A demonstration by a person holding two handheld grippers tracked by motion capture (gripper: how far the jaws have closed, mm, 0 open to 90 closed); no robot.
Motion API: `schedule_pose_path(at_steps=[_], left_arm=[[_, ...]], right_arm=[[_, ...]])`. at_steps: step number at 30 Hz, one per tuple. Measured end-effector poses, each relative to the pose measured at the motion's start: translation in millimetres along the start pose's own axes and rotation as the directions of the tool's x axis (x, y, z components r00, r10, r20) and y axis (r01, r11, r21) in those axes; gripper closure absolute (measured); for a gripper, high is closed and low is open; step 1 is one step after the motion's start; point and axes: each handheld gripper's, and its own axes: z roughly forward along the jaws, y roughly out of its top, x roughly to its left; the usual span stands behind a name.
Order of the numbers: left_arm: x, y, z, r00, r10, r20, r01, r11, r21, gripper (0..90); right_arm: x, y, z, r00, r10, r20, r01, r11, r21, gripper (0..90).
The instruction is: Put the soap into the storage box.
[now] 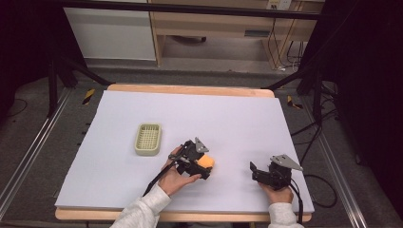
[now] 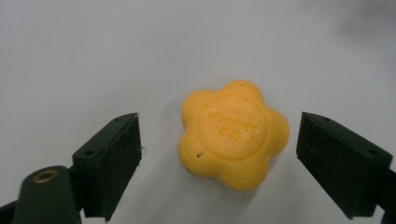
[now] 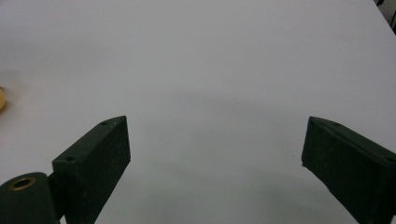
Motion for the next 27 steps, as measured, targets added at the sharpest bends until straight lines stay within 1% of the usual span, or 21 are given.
schedule_pose_path(at_steps=[2,5,9,11,14,15,19,25,27], left_arm=[[-0.7,0.6,1.4,1.0000,0.003,0.002,-0.003,1.0000,0.007,13.6],[-2.2,1.2,5.4,0.9999,-0.009,0.010,0.009,0.9999,0.012,13.4],[-1.9,1.5,9.6,0.9999,0.000,0.015,0.000,0.9993,0.037,12.8],[-2.1,1.6,11.7,0.9998,-0.009,0.015,0.008,0.9993,0.037,12.8],[-2.1,1.6,13.8,0.9998,-0.010,0.016,0.009,0.9991,0.042,12.8],[-1.7,1.6,14.6,0.9998,-0.004,0.019,0.003,0.9987,0.051,12.8],[-2.8,1.5,18.8,0.9997,0.006,0.023,-0.008,0.9980,0.063,12.9],[-2.2,1.5,23.5,0.9995,0.002,0.031,-0.005,0.9969,0.078,14.5],[-2.8,1.5,26.1,0.9996,0.010,0.027,-0.012,0.9959,0.090,15.5]], right_arm=[[-0.2,0.0,0.3,1.0000,-0.001,0.003,0.001,1.000,0.000,8.3],[-0.3,0.0,0.5,1.0000,0.000,0.004,0.000,1.000,0.000,8.4],[-0.2,0.0,0.6,1.0000,0.000,0.004,0.000,1.000,0.002,8.4],[-0.4,0.0,0.7,1.0000,-0.001,0.004,0.001,1.000,0.002,8.4],[-0.4,0.0,0.6,1.0000,0.000,0.005,0.000,1.000,0.002,8.4],[-0.4,0.0,0.6,1.0000,0.000,0.005,0.000,1.000,0.002,8.4],[-0.5,0.0,0.7,1.0000,0.001,0.005,-0.001,1.000,0.003,8.4],[-0.5,0.0,0.7,1.0000,0.002,0.005,-0.002,1.000,0.004,8.4],[-0.5,0.1,0.8,1.0000,0.002,0.005,-0.002,1.000,0.004,8.4]])
